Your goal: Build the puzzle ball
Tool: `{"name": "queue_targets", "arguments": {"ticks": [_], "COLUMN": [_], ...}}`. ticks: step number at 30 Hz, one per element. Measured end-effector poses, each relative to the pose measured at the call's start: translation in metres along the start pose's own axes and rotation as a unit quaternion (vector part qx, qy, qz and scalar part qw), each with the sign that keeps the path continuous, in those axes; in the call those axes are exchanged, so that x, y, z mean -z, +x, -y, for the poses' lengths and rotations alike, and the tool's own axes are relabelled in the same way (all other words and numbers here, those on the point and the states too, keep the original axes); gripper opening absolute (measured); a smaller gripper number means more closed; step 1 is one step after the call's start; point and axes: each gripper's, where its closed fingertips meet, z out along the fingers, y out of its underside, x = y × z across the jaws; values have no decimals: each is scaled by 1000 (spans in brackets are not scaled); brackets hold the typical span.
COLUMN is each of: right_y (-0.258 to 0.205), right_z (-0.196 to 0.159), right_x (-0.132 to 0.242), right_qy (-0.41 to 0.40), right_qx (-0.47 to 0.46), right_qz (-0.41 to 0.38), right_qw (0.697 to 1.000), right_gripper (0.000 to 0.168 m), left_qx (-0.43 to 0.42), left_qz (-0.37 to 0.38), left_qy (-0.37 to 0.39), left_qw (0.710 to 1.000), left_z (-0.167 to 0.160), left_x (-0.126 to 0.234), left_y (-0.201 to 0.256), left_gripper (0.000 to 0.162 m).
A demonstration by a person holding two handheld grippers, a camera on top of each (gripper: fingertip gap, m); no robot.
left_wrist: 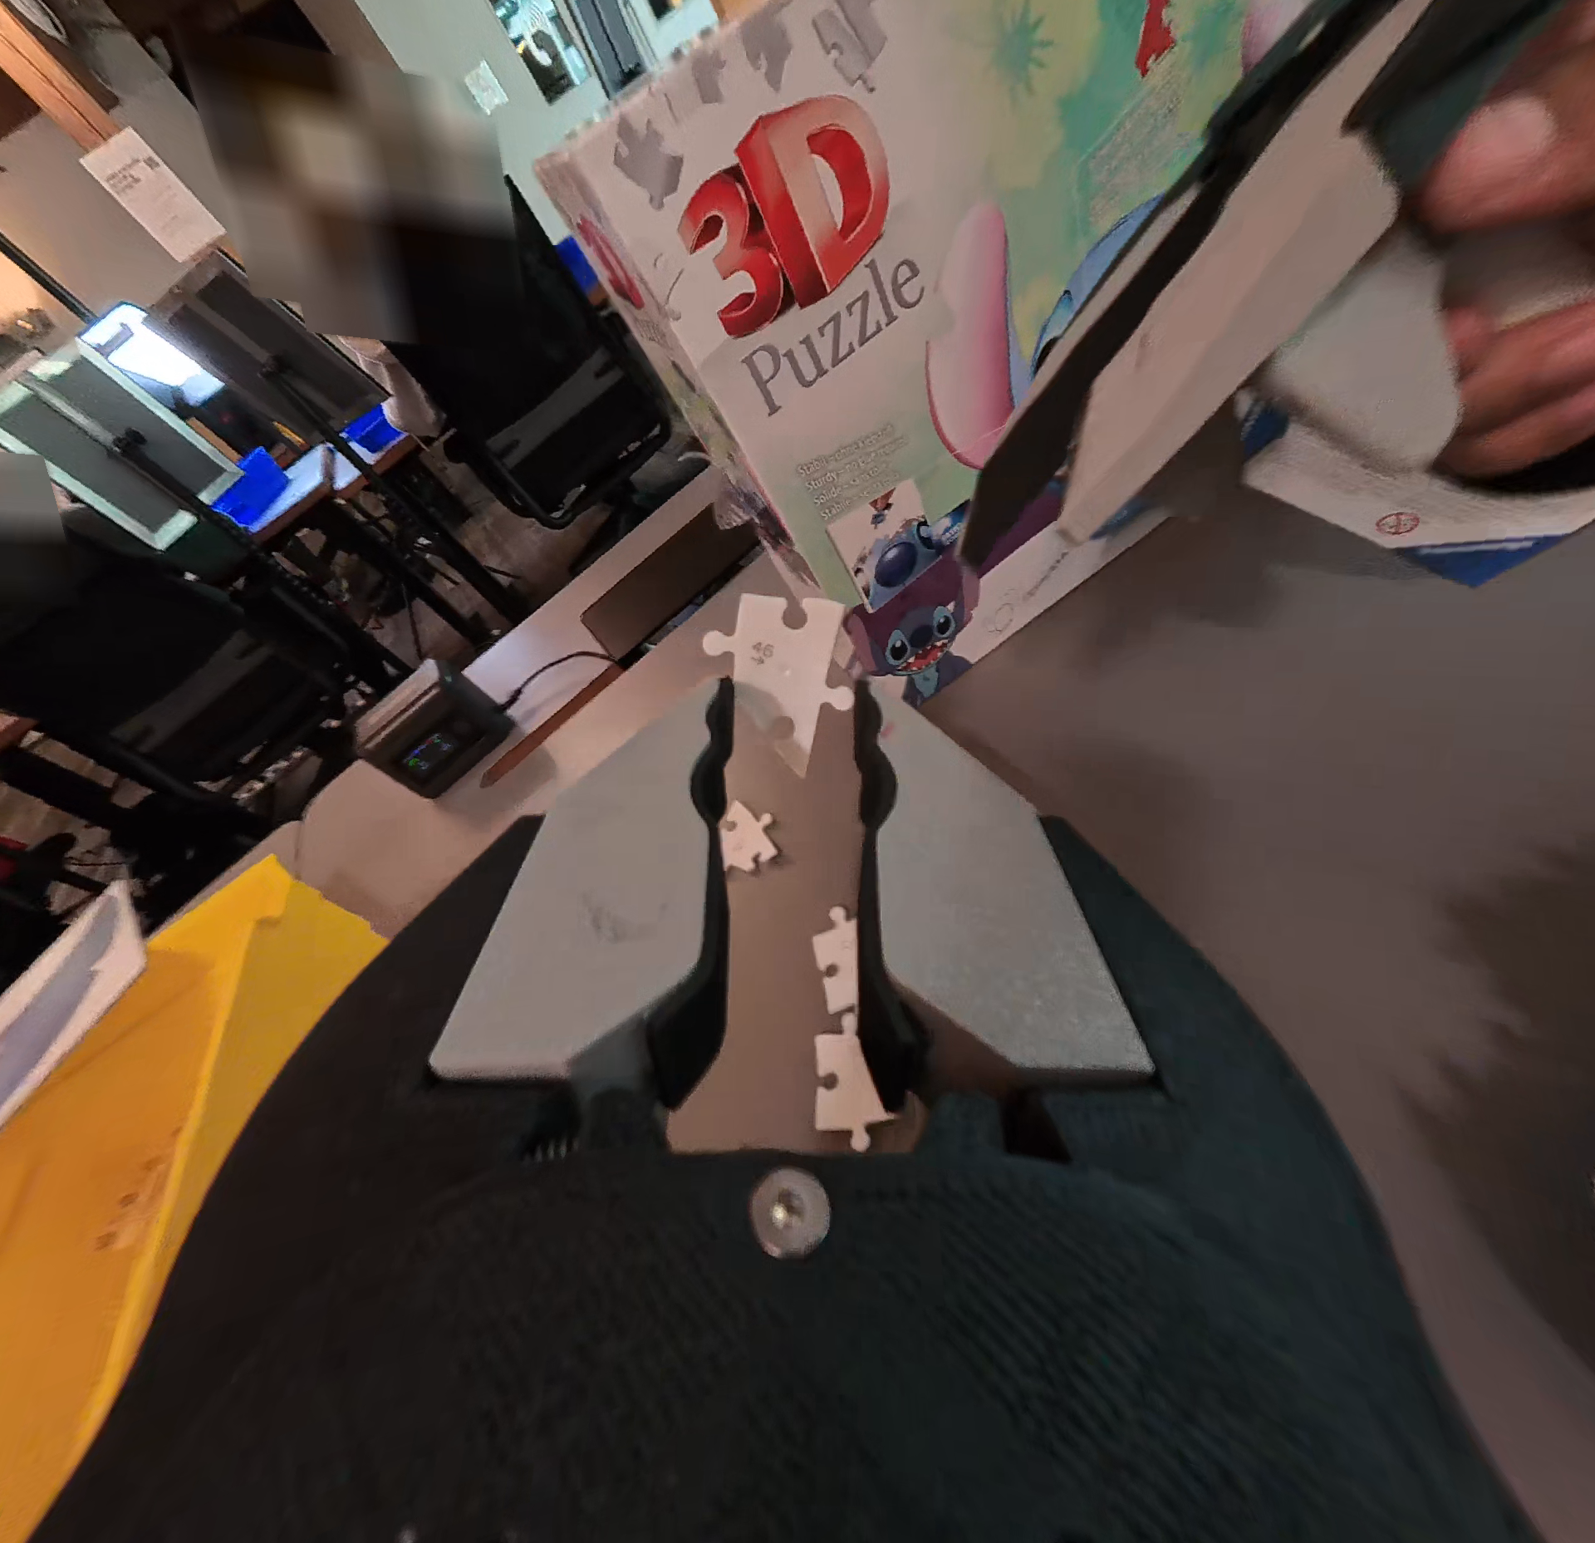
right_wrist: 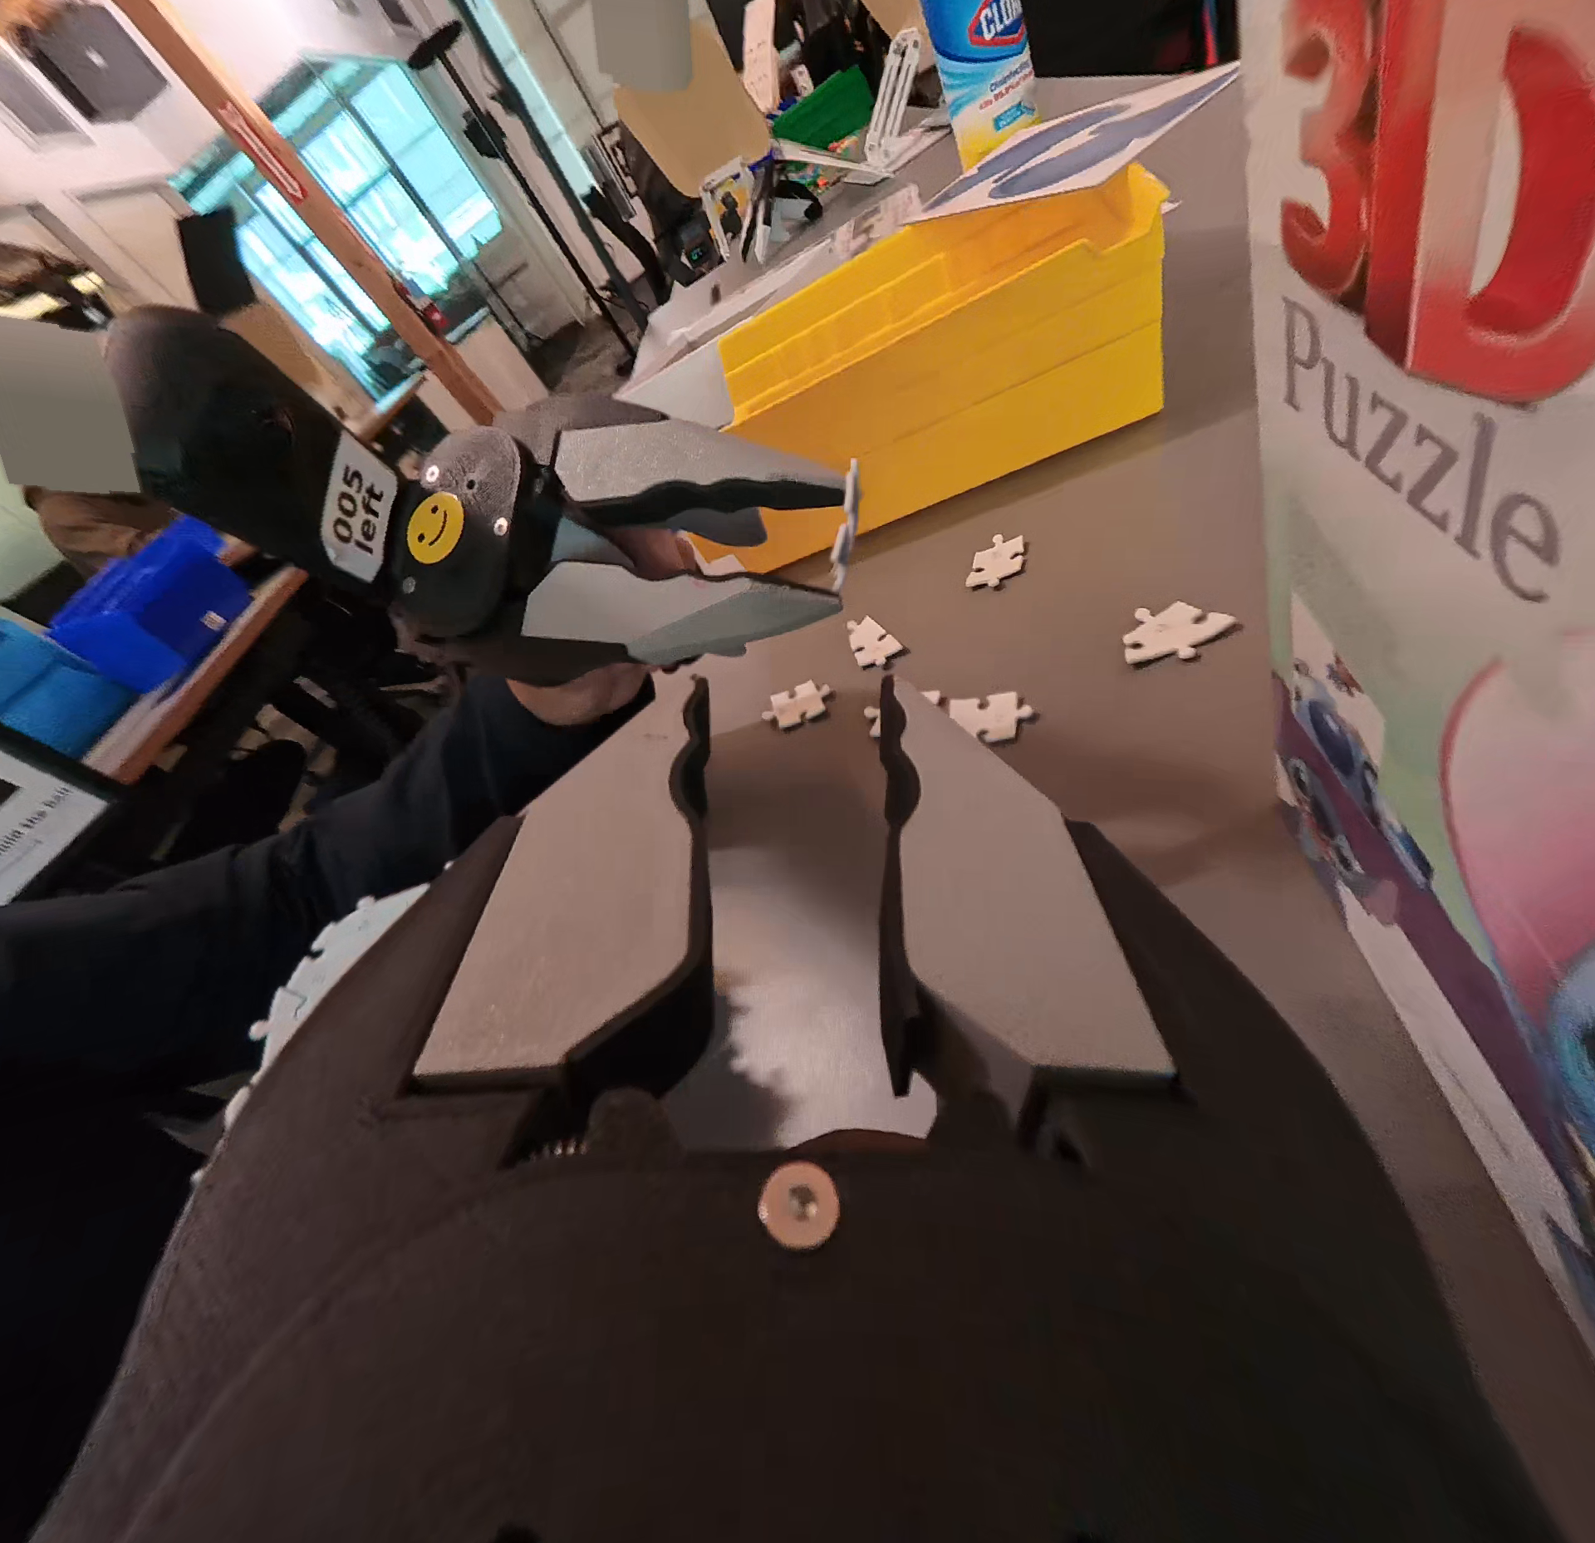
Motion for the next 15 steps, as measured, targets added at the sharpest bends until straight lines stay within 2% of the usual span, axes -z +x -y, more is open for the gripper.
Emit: {"name": "queue_targets", "arguments": {"ticks": [3,6,15], "right_y": [12,24,19], "right_z": [-5,-9,-21], "right_x": [-18,-26,-40], "right_qy": [14,15,-16], "right_qx": [-11,-14,2], "right_qz": [19,12,18], "right_qw": [1000,1000,1000], "right_gripper": [39,38,37], "left_qx": [41,38,48], "left_qz": [-15,4,-14], "left_qy": [-18,-25,3], "left_qw": [999,999,999], "left_z": [-16,-23,-12], "left_x": [-6,-5,-6], "left_y": [0,-6,9], "left_gripper": [25,25,25]}}
